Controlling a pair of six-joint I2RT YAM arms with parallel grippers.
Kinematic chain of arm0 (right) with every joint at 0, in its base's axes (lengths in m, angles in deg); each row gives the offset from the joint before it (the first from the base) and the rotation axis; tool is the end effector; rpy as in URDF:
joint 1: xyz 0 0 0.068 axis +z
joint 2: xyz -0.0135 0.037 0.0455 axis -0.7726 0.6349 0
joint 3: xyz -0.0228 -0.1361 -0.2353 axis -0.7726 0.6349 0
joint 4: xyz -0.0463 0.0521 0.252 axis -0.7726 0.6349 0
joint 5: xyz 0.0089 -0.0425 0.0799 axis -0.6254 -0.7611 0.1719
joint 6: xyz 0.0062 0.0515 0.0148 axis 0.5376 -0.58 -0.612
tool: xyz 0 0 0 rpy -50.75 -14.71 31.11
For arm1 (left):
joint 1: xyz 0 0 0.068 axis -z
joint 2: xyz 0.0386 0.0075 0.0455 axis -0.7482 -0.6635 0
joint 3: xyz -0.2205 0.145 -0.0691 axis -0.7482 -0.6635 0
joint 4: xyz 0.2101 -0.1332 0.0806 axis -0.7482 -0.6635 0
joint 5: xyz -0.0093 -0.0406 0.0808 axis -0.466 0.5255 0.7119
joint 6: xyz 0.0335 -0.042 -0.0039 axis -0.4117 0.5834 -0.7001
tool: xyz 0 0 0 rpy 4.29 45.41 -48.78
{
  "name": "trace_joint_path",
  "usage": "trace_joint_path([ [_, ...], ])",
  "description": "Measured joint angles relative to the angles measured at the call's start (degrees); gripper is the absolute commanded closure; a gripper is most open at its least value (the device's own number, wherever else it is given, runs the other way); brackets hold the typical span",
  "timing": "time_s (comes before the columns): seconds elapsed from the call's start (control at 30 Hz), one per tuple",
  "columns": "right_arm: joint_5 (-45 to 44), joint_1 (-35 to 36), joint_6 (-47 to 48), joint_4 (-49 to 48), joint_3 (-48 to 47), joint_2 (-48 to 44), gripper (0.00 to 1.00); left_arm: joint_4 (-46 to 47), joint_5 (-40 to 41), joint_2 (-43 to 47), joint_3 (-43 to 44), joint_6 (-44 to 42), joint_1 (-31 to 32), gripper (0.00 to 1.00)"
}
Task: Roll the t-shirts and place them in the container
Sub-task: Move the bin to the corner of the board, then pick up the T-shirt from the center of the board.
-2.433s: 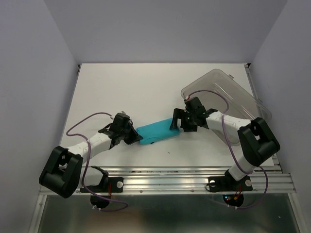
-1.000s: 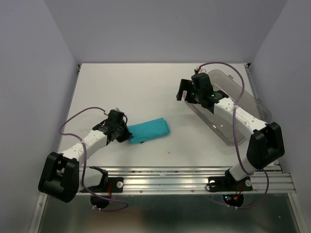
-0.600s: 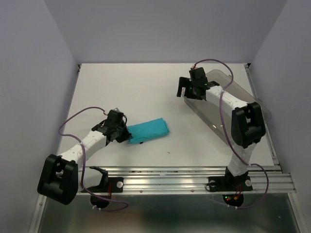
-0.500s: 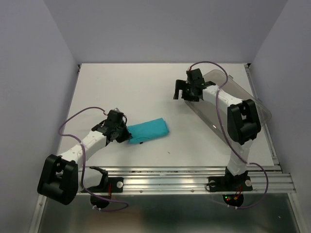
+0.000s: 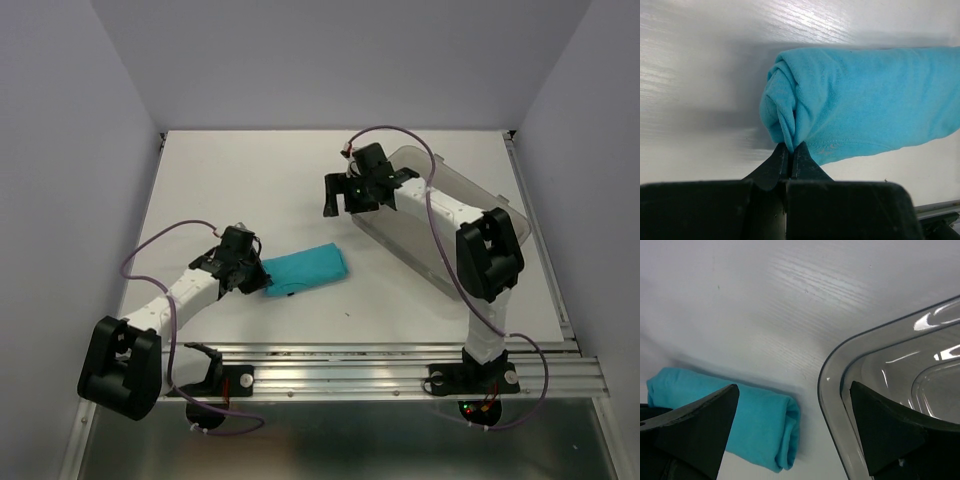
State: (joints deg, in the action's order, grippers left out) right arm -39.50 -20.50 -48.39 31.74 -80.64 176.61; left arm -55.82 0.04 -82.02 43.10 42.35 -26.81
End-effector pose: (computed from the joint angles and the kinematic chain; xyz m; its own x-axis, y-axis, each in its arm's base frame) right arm 0.3842 0.2314 0.2381 -0.7909 -0.1257 -0.5989 -0.3973 0.8499 0.3463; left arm 0.2063 -0.0848 0.1848 -0.8055 -0.4065 -0.4312 -0.1780 0.8600 -0.4782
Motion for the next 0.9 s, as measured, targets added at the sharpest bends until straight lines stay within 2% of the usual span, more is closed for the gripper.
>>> trace_joint_path([
  [0.13, -3.6, 0.3, -0.3, 0.6, 3.3, -4.2, 0.01, 0.0, 0.0, -0.6, 0.3, -0.2, 0.0, 1.00],
  [0.4, -7.7, 0.2, -4.6, -1.9, 15.8, -24.0, 0.02, 0.0, 0.1, -1.5, 1.9, -1.7, 0.0, 1.00],
  [0.5, -7.8, 1.9, -7.4, -4.0, 21.2, -27.9, 0.02, -0.1, 0.1, -1.8, 2.2, -2.1, -0.2, 1.00],
  [0.63, -7.6, 6.8, -11.7, -6.6, 27.8, -26.6, 0.03, -0.7, 0.5, -1.8, 2.6, -2.6, -0.5, 1.00],
  [0.9, -8.5, 12.7, -19.6, -10.3, 31.3, -20.7, 0.04, -2.5, 3.2, -1.8, 3.4, -3.6, -1.3, 1.00],
])
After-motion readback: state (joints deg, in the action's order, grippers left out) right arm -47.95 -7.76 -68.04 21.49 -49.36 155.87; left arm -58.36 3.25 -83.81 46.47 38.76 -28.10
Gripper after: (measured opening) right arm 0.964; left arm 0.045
